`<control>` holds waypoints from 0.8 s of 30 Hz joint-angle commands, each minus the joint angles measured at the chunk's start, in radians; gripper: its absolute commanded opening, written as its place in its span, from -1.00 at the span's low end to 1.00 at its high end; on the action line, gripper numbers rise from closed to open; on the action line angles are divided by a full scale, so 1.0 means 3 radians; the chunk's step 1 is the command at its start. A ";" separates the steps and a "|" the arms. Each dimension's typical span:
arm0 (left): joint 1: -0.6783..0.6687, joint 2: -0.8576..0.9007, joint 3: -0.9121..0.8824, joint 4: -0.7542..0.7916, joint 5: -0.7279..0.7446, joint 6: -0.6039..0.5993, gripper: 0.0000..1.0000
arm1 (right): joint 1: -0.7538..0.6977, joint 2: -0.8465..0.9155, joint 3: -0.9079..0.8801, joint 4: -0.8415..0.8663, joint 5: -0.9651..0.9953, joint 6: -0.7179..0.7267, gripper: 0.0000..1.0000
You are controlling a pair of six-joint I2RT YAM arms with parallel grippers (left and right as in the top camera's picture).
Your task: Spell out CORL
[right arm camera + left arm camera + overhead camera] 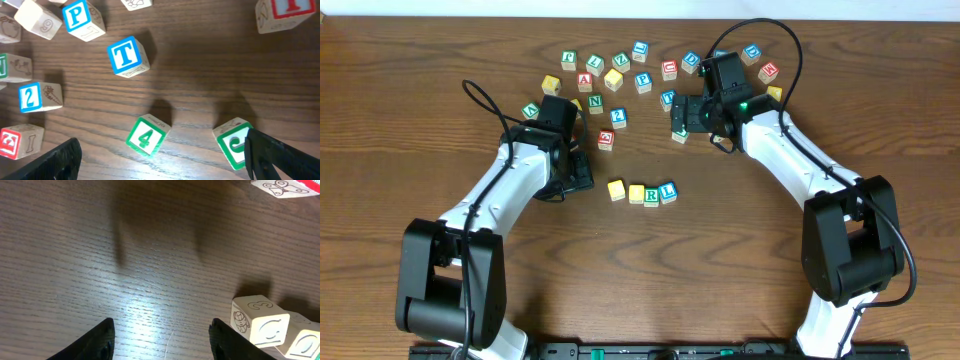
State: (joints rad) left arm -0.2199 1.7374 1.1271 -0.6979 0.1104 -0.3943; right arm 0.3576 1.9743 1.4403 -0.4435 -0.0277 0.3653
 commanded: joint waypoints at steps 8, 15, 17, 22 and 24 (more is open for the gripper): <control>-0.0116 0.0397 -0.0057 0.0112 0.0031 -0.0095 0.19 | -0.0013 -0.0057 0.0042 -0.0038 0.0100 0.0025 0.99; -0.0117 0.0432 -0.0057 0.0116 0.0032 -0.0032 0.18 | -0.0011 -0.0056 0.0041 -0.0094 0.0188 0.0025 0.99; -0.0117 0.0436 -0.0058 0.0127 0.0032 -0.0024 0.18 | -0.0011 -0.0056 0.0041 -0.0094 0.0187 0.0025 0.99; -0.0117 0.0437 -0.0058 0.0191 0.0033 -0.0025 0.19 | -0.0011 -0.0056 0.0041 -0.0094 0.0187 0.0025 0.99; -0.0125 0.0437 -0.0057 0.0189 0.0033 -0.0025 0.18 | -0.0011 -0.0056 0.0039 -0.0094 0.0187 0.0027 0.98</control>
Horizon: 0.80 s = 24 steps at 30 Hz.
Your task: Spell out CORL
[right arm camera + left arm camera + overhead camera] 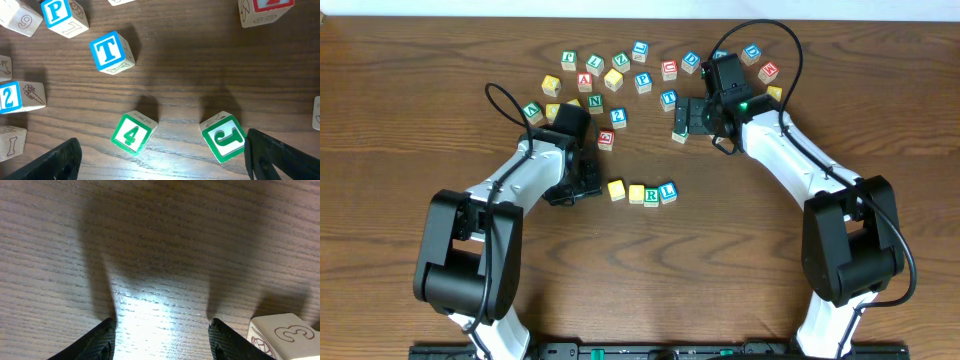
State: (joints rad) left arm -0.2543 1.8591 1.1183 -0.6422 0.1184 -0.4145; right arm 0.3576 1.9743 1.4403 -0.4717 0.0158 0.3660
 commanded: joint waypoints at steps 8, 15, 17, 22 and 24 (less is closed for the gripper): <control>-0.0095 0.0032 -0.0029 0.0067 0.0005 0.0042 0.18 | -0.0011 -0.0056 0.0039 0.0000 0.0042 0.0024 0.99; -0.0095 0.0032 -0.0028 0.0116 0.0006 0.0041 0.18 | -0.0011 -0.0056 0.0039 0.0000 0.0043 0.0023 0.99; -0.0095 0.0032 -0.0029 0.0117 0.0006 0.0042 0.18 | -0.0011 -0.0056 0.0039 0.0001 0.0043 0.0023 0.99; -0.0095 0.0032 -0.0028 0.0116 0.0005 0.0042 0.19 | -0.0013 -0.0056 0.0039 0.0001 0.0056 0.0023 0.99; -0.0095 0.0032 -0.0029 0.0116 0.0005 0.0042 0.18 | -0.0011 -0.0056 0.0039 0.0001 0.0055 0.0023 0.99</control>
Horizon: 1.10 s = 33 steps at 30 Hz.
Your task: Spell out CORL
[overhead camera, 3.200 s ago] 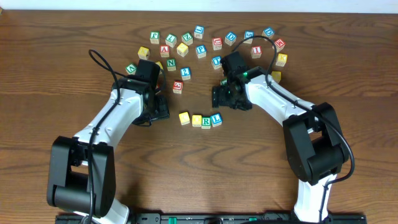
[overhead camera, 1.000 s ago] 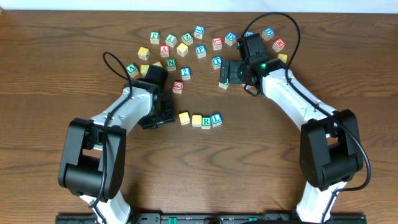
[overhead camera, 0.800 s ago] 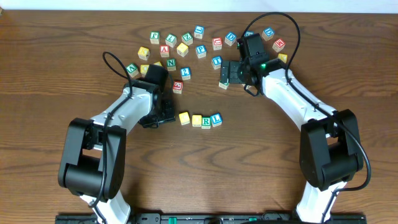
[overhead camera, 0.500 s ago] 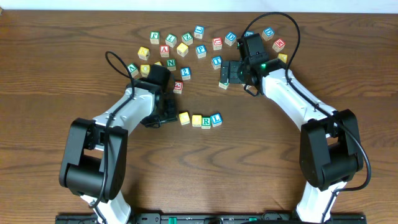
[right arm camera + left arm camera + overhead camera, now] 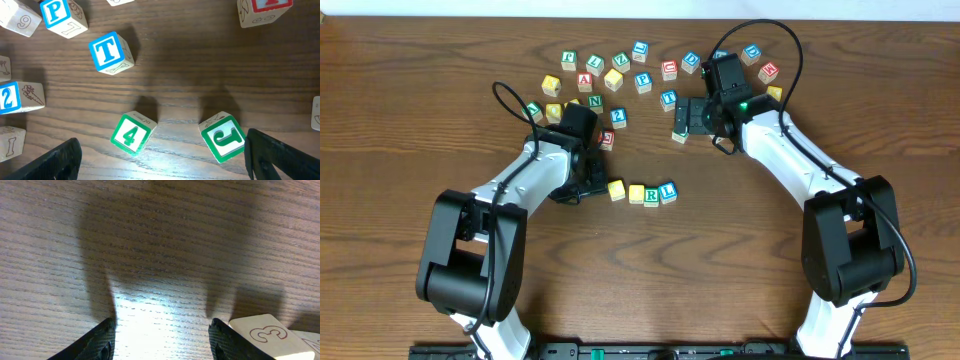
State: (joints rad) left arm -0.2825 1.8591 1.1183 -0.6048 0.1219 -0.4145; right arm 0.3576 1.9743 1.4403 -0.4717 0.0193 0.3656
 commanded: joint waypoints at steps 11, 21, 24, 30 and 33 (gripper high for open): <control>-0.0011 0.0032 -0.0028 0.0042 0.0085 0.0361 0.10 | -0.0013 -0.0056 0.0039 0.0000 0.0046 0.0024 0.99; -0.0193 0.0032 -0.0028 0.0167 0.0094 0.0622 0.09 | -0.0011 -0.0056 0.0039 0.0000 0.0056 0.0023 0.99; -0.0249 0.0032 -0.0028 0.0178 0.0093 0.0702 0.09 | -0.0013 -0.0056 0.0039 0.0000 0.0057 0.0023 0.99; -0.0263 0.0032 -0.0028 0.0172 0.0093 0.0731 0.09 | -0.0013 -0.0056 0.0039 0.0000 0.0057 0.0023 0.99; -0.0268 0.0032 -0.0028 0.0149 0.0097 0.0731 0.08 | -0.0011 -0.0056 0.0039 -0.0001 0.0056 0.0023 0.99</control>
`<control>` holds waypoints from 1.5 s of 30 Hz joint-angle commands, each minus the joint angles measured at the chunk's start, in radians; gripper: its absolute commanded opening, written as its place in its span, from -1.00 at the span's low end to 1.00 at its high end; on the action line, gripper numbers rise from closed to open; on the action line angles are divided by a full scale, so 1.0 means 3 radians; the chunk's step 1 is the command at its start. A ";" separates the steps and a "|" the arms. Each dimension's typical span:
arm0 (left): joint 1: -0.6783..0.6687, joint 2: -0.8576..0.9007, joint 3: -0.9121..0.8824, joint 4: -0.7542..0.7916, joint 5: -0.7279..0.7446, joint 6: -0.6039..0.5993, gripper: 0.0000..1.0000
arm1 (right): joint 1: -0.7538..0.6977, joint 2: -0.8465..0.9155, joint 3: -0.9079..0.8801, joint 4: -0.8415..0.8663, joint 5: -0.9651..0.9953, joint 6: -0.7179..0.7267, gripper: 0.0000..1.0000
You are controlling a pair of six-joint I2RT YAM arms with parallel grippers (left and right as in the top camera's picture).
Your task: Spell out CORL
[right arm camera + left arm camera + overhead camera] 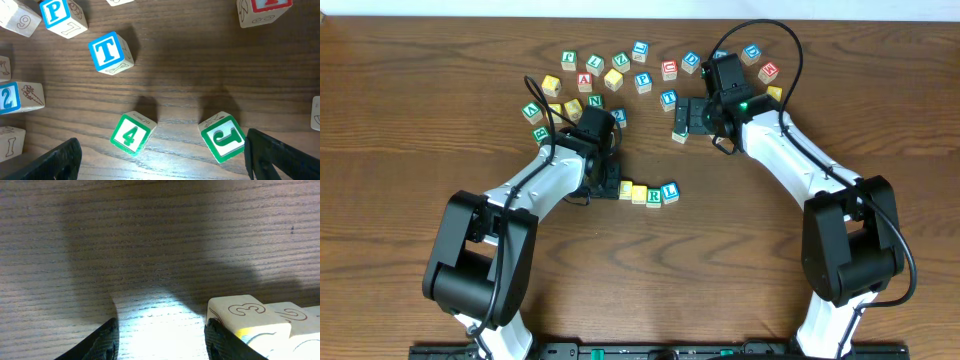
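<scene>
A short row of blocks lies mid-table: a yellow block [625,190], a second yellow block [638,193], a green R block [653,196] and a blue L block [669,190], all touching. My left gripper [604,184] is low at the row's left end and open, with bare wood between its fingers [161,342]. Its right finger [216,341] presses the yellow end block [245,317], whose side shows a 3. My right gripper [162,160] hangs open above the green 4 block [131,136] and the green J block [223,139].
Several loose letter and number blocks [610,75] lie scattered across the back of the table. A blue T block [111,52], a blue P block [62,20] and a blue 2 block [20,97] lie under the right wrist. The table's front half [650,280] is bare wood.
My left gripper has moved right and now touches the yellow end block. That block sits against its neighbour, and the small gap is gone. The right arm has not moved.
My left gripper was open well left of the row, whose yellow end block stood slightly apart. At each later moment it was lower and nearer that block. Now it touches the block and the row is closed up. The right gripper stayed open over the 4 and J blocks.
</scene>
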State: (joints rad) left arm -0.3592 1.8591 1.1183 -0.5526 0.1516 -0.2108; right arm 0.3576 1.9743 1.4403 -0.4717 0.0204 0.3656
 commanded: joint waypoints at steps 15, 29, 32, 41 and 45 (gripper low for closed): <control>-0.0126 0.0032 -0.0028 -0.0164 -0.0017 -0.0083 0.08 | -0.0013 -0.0056 0.0039 -0.0175 -0.0019 -0.0008 0.75; -0.0126 0.0032 -0.0028 -0.0245 -0.0017 -0.0205 0.08 | -0.0001 -0.0010 -0.0072 -0.0885 -0.0205 -0.0052 0.56; -0.0126 0.0032 -0.0028 -0.0266 -0.0014 -0.0215 0.08 | 0.0034 -0.0010 -0.0125 -0.0989 -0.0292 -0.0093 0.51; -0.0127 0.0032 -0.0028 -0.0266 -0.0006 -0.0215 0.08 | 0.0079 -0.0010 -0.0135 -0.1425 -0.0296 -0.0128 0.31; -0.0127 0.0032 -0.0028 -0.0261 -0.0006 -0.0214 0.08 | 0.0079 -0.0009 -0.0168 -0.1466 -0.0289 -0.0139 -0.14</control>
State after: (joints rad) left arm -0.3965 1.8591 1.1183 -0.6273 0.1516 -0.2657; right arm 0.3779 1.9743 1.4033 -0.9089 -0.0639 0.3298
